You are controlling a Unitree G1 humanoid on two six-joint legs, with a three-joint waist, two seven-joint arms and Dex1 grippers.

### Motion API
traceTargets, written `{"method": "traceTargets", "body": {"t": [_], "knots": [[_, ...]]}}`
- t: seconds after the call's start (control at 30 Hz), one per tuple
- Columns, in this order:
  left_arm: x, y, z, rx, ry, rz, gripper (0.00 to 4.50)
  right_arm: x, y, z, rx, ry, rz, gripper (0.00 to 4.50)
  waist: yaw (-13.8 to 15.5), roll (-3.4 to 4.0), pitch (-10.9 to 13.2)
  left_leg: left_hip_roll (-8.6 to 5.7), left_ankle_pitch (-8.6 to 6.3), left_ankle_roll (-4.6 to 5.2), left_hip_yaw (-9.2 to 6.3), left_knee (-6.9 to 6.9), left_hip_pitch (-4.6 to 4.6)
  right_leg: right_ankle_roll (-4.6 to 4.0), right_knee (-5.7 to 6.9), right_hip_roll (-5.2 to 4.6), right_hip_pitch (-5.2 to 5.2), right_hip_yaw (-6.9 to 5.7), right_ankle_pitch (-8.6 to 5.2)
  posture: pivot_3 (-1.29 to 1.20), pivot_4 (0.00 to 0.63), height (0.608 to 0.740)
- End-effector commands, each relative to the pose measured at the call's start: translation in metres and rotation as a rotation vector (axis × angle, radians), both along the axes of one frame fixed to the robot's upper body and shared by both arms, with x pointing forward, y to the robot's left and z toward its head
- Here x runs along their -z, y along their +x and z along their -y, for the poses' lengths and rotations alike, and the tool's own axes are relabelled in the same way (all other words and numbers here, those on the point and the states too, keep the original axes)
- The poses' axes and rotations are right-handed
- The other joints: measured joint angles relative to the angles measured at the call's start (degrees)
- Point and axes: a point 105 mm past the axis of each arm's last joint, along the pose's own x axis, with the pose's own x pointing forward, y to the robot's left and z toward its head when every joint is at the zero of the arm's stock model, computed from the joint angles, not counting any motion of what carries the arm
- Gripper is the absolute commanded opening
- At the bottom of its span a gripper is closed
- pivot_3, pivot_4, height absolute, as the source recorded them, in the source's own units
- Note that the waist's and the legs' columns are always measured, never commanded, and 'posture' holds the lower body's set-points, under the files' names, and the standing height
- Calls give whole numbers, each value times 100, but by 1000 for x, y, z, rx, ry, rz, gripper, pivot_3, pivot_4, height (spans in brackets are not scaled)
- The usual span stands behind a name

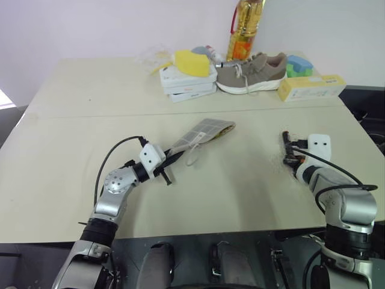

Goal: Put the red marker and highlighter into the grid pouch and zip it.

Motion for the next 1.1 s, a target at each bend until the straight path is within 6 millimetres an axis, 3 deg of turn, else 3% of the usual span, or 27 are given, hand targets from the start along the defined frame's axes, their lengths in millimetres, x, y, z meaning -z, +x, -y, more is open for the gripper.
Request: {"method": "traceTargets", "body": {"t": [0.03, 0.2, 0.4, 0.63, 1.1], "knots": [[-12, 5, -9, -28, -54, 2, 0, -43, 3, -18, -185, -195, 137, 359, -5, 2, 1, 0, 0, 0, 0, 0, 0, 0, 0, 0, -1, 0, 0, 0, 150, 740], [-17, 5, -11, 2, -67, -20, 0, -78, -16, -64, -613, -423, 228, 359, -8, 1, 2, 0, 0, 0, -3, -7, 0, 2, -4, 2, -2, 0, -2, 0, 150, 740], [-19, 4, -10, 28, -73, -31, 0, -79, -34, -89, -810, -474, 208, 359, 8, -11, 5, 1, 0, 0, -6, -5, 0, 3, -6, 3, 0, -1, -2, 0, 150, 740], [-23, 2, -6, 50, -80, -31, 0, -70, -38, -100, -872, -491, 175, 359, 11, -14, 7, 0, 0, 0, -13, -3, -1, 2, -8, 1, 0, -1, -2, 0, 150, 740], [-24, -4, -1, 102, -63, -44, 0, -68, -35, -101, -881, -506, 167, 359, 12, -15, 8, 0, 0, 0, -17, -2, -1, 2, -8, 1, 0, -1, -2, 0, 150, 740]]}}
